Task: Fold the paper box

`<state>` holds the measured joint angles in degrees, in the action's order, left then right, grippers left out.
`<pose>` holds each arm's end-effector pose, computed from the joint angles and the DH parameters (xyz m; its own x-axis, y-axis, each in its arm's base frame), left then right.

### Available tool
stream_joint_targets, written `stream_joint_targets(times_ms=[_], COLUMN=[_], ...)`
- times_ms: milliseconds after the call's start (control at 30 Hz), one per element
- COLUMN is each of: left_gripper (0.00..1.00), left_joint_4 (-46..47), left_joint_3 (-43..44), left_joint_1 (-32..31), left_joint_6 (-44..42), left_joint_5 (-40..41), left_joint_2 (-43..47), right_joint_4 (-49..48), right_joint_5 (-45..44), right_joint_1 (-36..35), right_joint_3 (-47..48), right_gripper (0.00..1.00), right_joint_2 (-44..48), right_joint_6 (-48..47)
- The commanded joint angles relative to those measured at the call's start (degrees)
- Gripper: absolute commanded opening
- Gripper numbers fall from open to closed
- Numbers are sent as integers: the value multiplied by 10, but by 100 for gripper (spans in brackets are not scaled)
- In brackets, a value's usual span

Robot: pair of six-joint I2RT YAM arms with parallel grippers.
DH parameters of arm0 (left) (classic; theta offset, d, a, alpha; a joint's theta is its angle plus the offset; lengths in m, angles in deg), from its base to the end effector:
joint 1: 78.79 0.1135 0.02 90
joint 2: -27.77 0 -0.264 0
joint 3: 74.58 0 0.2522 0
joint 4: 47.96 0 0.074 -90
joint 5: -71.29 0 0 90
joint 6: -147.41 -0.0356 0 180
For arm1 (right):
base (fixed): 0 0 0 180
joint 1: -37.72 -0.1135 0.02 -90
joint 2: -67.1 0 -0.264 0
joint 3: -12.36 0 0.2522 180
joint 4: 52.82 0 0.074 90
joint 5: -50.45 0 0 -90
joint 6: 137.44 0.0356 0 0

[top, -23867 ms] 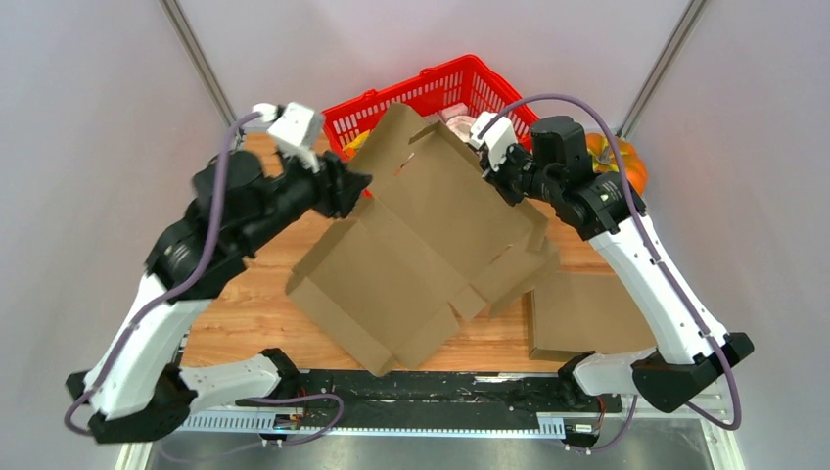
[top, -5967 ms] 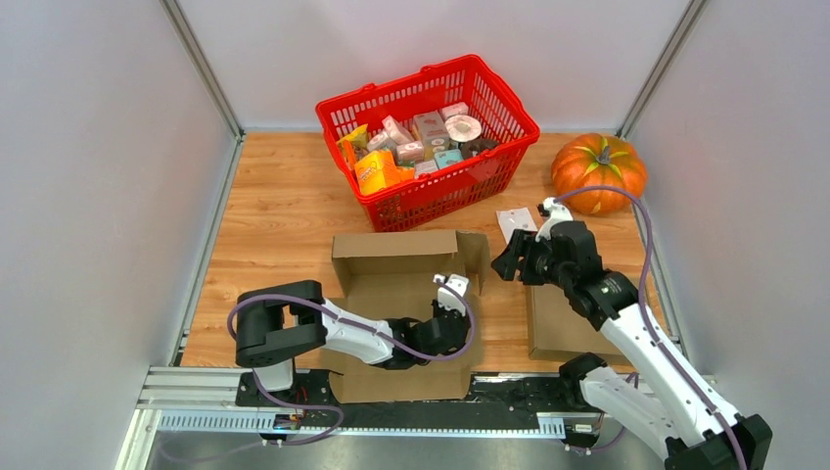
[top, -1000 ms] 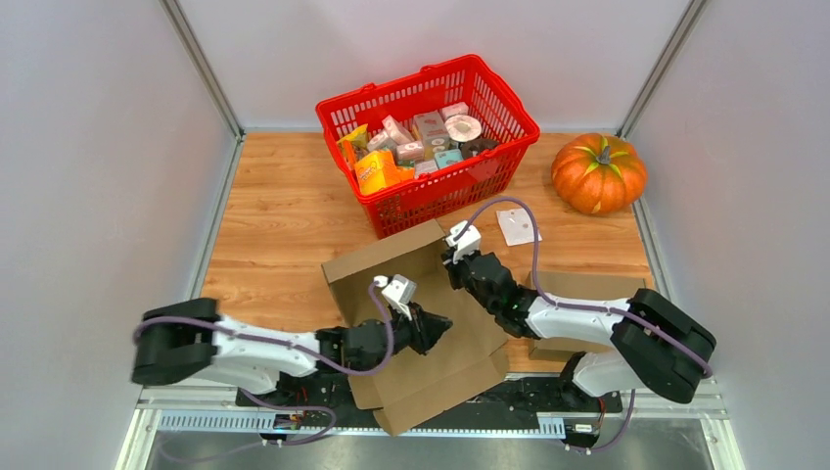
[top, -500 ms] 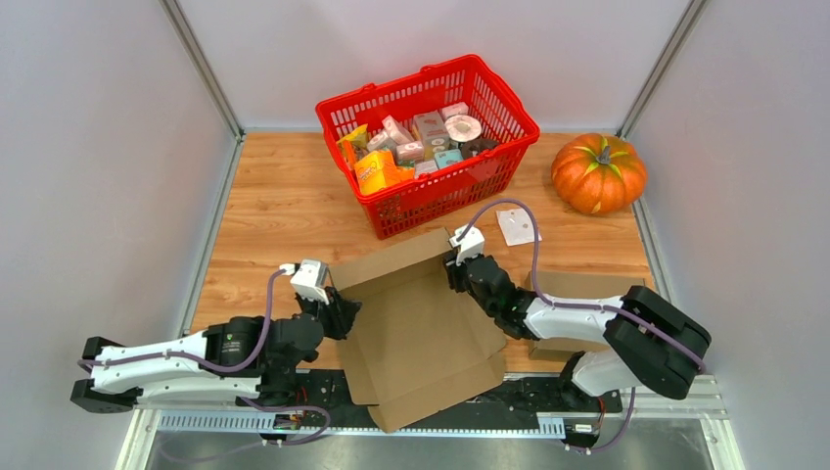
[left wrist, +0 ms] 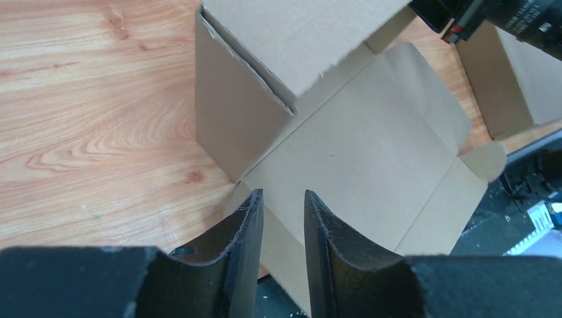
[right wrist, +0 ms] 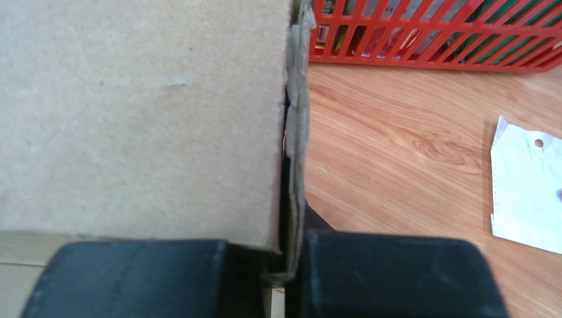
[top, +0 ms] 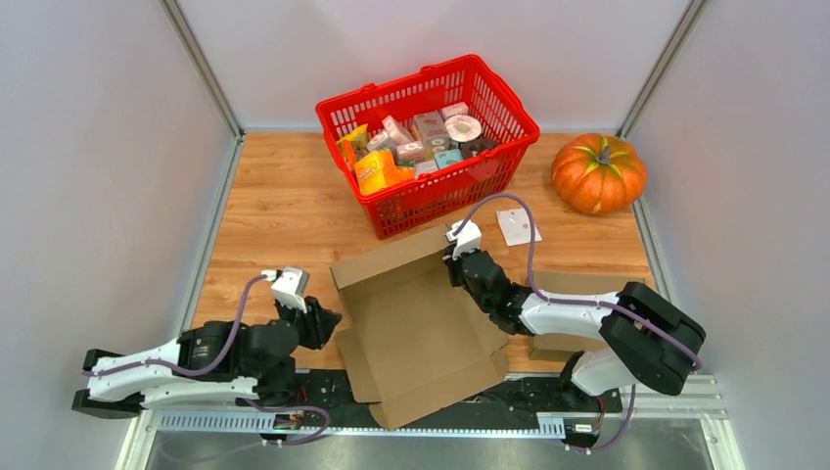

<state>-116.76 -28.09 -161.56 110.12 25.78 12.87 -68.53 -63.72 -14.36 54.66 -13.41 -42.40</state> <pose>0.0322 -0.0553 0.2534 -0.5533 -0.1485 -0.8197 0.3257 0.8671 -0.3769 0.1793 0.2064 0.1771 -0.2771 -0.2252 -0.9341 -0.4647 0.8823 -0.0749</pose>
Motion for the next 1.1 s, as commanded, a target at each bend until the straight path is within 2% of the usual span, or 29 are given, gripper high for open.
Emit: stream_joint_targets(times_ms=[0, 33, 133, 167, 200, 233, 267, 333, 367, 400, 433, 467, 533, 633, 667, 767, 900, 1000, 1033, 1067], left_gripper=[38, 43, 48, 48, 48, 49, 49, 50, 52, 52, 52, 52, 54, 56, 56, 54, 47, 45, 45, 45], left_joint_4=[-15, -16, 9, 13, 24, 28, 29, 30, 40, 48, 56, 69, 85, 138, 158, 148, 160, 176, 176, 173], left_joint_3=[25, 34, 74, 92, 110, 149, 170, 230, 249, 265, 293, 305, 324, 329, 332, 370, 399, 405, 408, 412], left_joint_1=[0, 0, 0, 0, 0, 0, -1, 0, 0, -1, 0, 0, 1, 30, 43, 57, 54, 26, 16, 2], left_joint_6=[-36, -40, -89, -116, -131, -147, -171, -191, -215, -228, -240, -256, -270, -295, -297, -306, -312, -313, -323, -329], left_joint_5=[-36, -42, -84, -106, -119, -130, -137, -135, -136, -138, -141, -135, -129, -201, -282, -363, -463, -493, -492, -477], left_joint_2=[27, 25, 3, -23, -37, -54, -87, -119, -147, -159, -172, -194, -224, -280, -300, -393, -483, -532, -556, -568], right_joint_4=[-44, -40, -24, 27, 65, 104, 208, 316, 421, 475, 528, 630, 767, 781, 786, 851, 866, 832, 795, 780], right_joint_5=[-34, -33, -22, -18, -17, -19, -21, -22, -19, -3, 11, 38, 65, 137, 187, 147, 123, 120, 126, 136], right_joint_1=[0, -6, -14, -15, -14, -15, -16, -25, -26, -26, -24, -25, -27, -91, -94, -118, -141, -151, -150, -151], right_joint_3=[22, 26, 31, 36, 45, 58, 70, 83, 86, 87, 90, 97, 104, 77, 72, 67, 18, -15, -24, -30], right_gripper=[0, 0, 0, 4, 19, 38, 64, 79, 92, 96, 99, 100, 100, 100, 100, 100, 94, 82, 53, 38], right_joint_2=[-24, -29, -24, -15, 12, 29, 46, 114, 140, 188, 208, 226, 269, 326, 330, 334, 344, 357, 359, 364], right_joint_6=[9, 12, 22, 48, 64, 85, 123, 161, 183, 243, 263, 290, 363, 455, 472, 548, 599, 618, 621, 624])
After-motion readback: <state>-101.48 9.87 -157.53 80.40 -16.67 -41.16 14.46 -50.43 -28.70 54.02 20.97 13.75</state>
